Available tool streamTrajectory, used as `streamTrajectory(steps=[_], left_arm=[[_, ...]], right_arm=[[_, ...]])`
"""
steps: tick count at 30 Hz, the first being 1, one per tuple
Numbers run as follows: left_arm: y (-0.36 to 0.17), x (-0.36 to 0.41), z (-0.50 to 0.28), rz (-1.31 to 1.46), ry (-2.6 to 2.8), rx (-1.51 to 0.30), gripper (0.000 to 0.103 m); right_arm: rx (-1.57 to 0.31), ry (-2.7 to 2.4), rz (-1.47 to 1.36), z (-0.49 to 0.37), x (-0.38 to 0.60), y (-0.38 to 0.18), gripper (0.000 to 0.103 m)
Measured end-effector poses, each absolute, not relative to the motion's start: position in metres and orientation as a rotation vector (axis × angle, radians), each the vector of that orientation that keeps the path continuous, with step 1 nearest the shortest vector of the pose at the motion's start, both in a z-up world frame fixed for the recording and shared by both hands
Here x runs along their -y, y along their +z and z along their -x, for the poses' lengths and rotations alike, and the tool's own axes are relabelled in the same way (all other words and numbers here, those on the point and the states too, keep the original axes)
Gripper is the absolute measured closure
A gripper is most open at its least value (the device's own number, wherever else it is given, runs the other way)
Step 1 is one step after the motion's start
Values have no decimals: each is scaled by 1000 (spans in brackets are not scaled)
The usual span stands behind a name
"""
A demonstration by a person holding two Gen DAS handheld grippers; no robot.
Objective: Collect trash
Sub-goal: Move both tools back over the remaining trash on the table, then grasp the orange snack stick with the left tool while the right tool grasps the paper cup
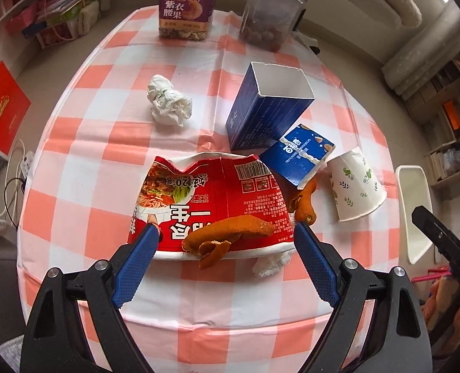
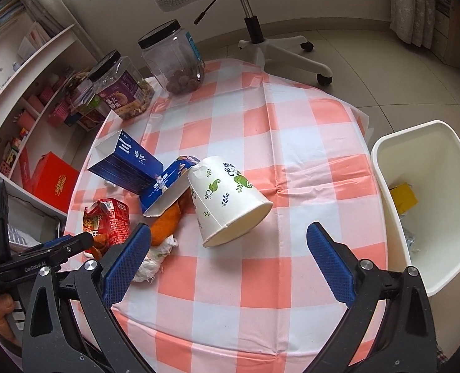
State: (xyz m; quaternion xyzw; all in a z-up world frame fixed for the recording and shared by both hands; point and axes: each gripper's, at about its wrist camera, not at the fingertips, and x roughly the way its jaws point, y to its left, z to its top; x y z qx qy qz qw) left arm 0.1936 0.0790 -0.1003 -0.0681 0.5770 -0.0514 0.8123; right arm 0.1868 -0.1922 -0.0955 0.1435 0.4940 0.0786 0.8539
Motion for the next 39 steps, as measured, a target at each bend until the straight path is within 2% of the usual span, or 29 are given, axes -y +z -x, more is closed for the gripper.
streamTrajectory(steps=[4,6,12,15,16,18,20,30,35,39], left_arm=[[-112,-76,-196,61,-144,-1270,18],[-118,-75,-197,30,-160,-1278,21],[-133,-71,-199,-20,-213,-1259,41],[-133,-71,-197,2,-248,-1238,54],[-133,-71,-197,11,-255,-1235,62],[-132,-70,-194,13,-258,-1222,65],[-128,-69,-191,19,-265,-1203,78],[-97,-88,-179,106,-234,-1105,78],[-91,-97,-174,144,-217,-1090,78],[-89,-103,-171,183,-197,-1080,78]], right_arm=[[-1065,176,-304,-191,189,-100,7],[-1064,178,-298,-192,187,-100,7],[-1053,174,-272,-198,184,-98,7],[-1072,182,-266,-207,183,-105,7],[-1081,187,-258,-211,181,-108,7],[-1094,200,-226,-218,176,-114,7],[-1101,208,-179,-223,170,-119,7],[-1162,221,-106,-243,150,-145,8],[-1222,227,-161,-251,146,-159,17],[-1209,233,-137,-250,137,-159,19]])
